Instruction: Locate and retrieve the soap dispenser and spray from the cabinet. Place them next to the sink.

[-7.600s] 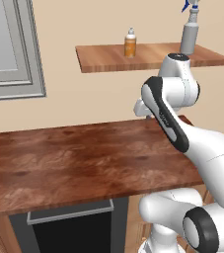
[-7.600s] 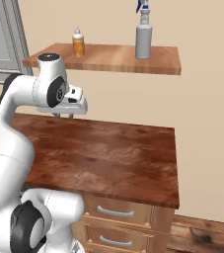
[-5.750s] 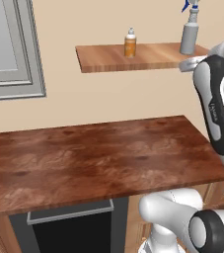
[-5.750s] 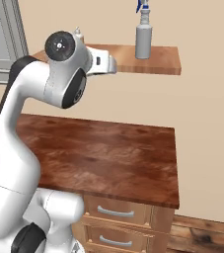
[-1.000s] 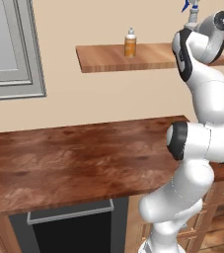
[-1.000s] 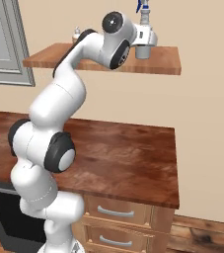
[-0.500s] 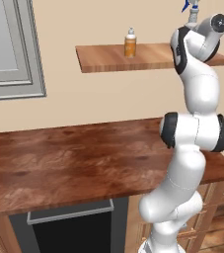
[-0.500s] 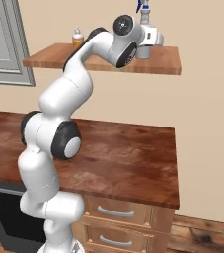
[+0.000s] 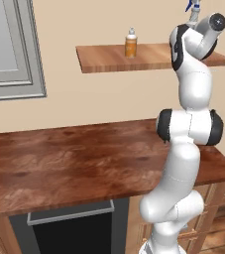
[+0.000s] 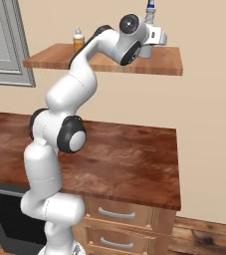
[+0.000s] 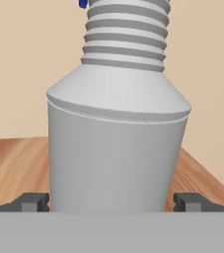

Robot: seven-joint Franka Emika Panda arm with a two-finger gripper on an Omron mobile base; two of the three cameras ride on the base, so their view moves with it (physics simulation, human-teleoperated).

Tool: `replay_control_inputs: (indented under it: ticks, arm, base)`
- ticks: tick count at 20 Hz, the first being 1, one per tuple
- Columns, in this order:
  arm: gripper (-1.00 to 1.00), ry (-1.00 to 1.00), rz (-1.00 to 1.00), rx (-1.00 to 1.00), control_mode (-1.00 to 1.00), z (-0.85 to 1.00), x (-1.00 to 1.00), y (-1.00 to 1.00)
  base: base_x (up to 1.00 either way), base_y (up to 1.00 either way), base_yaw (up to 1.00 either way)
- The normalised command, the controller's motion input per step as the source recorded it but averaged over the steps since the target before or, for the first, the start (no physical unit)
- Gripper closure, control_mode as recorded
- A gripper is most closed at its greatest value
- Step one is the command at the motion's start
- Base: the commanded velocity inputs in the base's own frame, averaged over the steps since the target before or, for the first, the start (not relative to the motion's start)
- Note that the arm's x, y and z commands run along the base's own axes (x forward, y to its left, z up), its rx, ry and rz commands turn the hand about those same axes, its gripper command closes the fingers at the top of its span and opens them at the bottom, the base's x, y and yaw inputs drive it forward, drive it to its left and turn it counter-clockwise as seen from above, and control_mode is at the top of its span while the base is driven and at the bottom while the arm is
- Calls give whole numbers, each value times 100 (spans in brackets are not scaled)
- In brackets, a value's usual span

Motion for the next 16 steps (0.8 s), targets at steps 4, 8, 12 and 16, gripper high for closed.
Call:
replay_control_inputs:
  ticks: [4,8,12,16]
  arm:
    - [100,0,0,0,-100,-10,0,1]
    - [100,0,0,0,-100,-1,-9,12]
    - [100,-4,0,-1,-100,11,-49,27]
    - [100,-13,0,-4,-100,31,-73,19]
  base:
    - [0,0,0]
    - [0,0,0]
    - [0,0,0]
    - [0,0,0]
